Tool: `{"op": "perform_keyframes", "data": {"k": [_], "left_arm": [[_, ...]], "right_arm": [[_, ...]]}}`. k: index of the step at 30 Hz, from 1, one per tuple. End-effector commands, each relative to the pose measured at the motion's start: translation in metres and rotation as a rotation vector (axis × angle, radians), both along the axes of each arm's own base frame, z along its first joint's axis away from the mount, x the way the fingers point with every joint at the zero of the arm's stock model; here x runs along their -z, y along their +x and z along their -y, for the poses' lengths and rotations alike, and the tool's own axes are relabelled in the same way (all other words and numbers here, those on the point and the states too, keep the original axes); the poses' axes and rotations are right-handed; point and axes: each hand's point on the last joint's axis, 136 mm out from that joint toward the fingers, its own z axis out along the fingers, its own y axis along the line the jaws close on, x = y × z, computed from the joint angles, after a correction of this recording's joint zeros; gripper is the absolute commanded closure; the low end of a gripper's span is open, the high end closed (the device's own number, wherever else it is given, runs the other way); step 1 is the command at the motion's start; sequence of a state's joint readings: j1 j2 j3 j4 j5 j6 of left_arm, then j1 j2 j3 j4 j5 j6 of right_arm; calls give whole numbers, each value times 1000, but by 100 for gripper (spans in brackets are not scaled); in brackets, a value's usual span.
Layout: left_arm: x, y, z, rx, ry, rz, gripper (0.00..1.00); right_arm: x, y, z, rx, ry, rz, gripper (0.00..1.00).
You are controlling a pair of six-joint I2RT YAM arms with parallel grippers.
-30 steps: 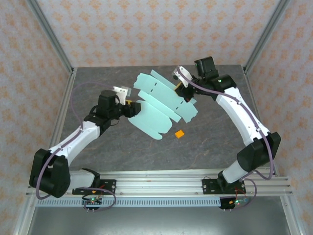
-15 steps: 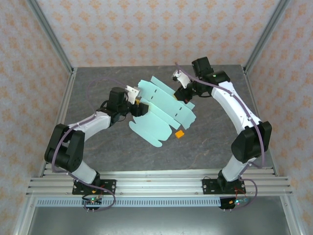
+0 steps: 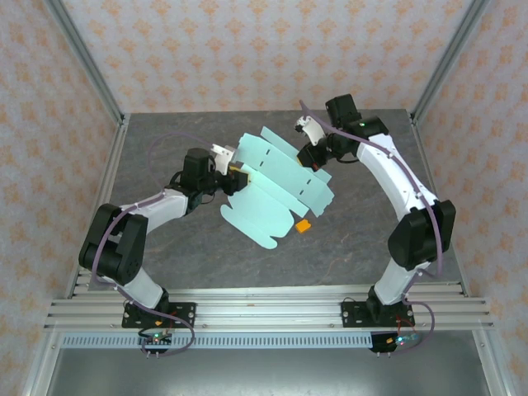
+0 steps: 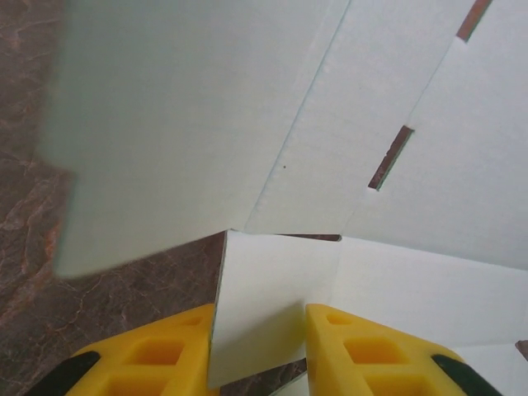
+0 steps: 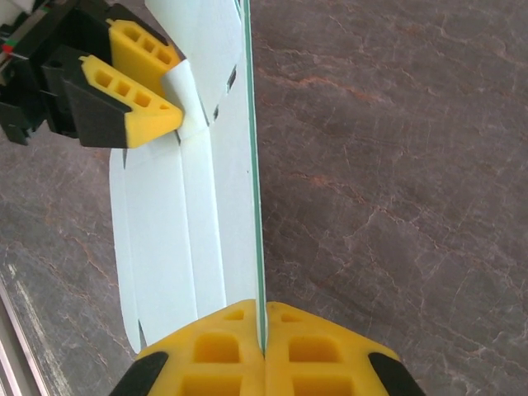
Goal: Fold the paper box
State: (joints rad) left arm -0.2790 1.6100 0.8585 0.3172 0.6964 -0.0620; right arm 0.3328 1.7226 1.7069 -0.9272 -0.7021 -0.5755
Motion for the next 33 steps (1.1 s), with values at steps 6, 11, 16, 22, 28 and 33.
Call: {"op": "perform_keyframes", "data": {"k": [6,11,16,22,28,33], "left_arm": [[-39,-15,29,113,-116,103,76],[-33,-19,36,134,-93,95,78],[-32,-18,37,124,-114,100,79],[-33,-18,40,117,-118,112,87],[-27,-20,44,83,-69,144,91],[-25,-20,50,82,-48,151,92]], "right_arm": [[-14,27,-11,96,71,42,100],[-14,32,-13,126,96,18,100],[-10,38,-11,158,84,6,100],[-6,43,-15,180,98,-26,100],[-5,48,-20,210,137,-70,100],[-3,48,-22,213,151,-82,100]]}}
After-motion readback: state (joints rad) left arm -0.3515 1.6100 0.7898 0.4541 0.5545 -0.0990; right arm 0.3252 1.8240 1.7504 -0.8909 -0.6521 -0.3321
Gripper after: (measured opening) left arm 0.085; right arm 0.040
